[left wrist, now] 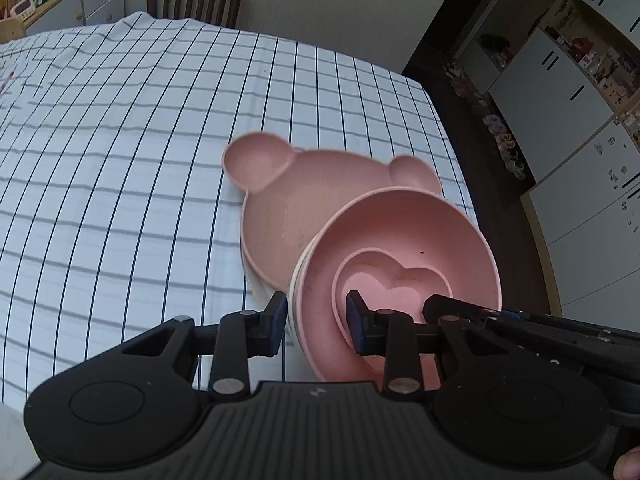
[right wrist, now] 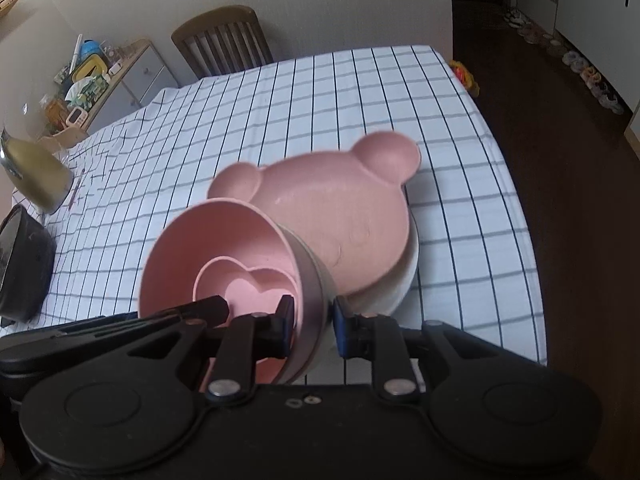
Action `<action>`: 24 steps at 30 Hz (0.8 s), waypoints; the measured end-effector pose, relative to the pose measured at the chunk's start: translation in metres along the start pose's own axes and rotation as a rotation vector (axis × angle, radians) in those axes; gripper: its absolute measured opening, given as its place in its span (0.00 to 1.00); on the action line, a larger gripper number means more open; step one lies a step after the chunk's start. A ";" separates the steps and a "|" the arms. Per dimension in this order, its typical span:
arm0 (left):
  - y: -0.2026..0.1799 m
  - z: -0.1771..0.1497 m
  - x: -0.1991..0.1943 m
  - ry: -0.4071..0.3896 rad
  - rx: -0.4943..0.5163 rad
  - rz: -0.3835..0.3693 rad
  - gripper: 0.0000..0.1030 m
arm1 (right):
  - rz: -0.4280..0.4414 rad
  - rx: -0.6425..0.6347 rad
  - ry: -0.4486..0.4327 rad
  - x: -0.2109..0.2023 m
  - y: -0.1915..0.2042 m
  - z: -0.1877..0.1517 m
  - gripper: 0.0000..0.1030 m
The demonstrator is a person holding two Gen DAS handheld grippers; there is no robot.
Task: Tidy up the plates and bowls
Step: 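Lift the bowl stack and carry it over the bear plate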
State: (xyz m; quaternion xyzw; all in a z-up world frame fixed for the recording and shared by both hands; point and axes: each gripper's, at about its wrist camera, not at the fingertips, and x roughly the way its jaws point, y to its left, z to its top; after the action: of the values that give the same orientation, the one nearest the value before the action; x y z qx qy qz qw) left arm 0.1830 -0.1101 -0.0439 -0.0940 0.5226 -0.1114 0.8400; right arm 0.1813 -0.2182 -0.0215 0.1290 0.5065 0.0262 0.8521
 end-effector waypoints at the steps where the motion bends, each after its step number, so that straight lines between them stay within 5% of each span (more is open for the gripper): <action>1: -0.001 0.007 0.002 -0.004 0.004 0.000 0.30 | -0.002 0.002 -0.005 0.002 0.000 0.007 0.19; 11: -0.005 0.051 0.044 0.015 0.029 0.061 0.30 | -0.011 0.010 0.011 0.041 -0.005 0.049 0.19; 24: -0.016 0.062 0.073 0.040 0.043 0.082 0.29 | -0.041 0.032 0.055 0.069 -0.021 0.060 0.19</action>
State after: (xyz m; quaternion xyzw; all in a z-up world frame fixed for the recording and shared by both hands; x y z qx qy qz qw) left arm 0.2687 -0.1435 -0.0745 -0.0523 0.5401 -0.0897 0.8352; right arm 0.2654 -0.2382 -0.0588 0.1315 0.5325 0.0039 0.8362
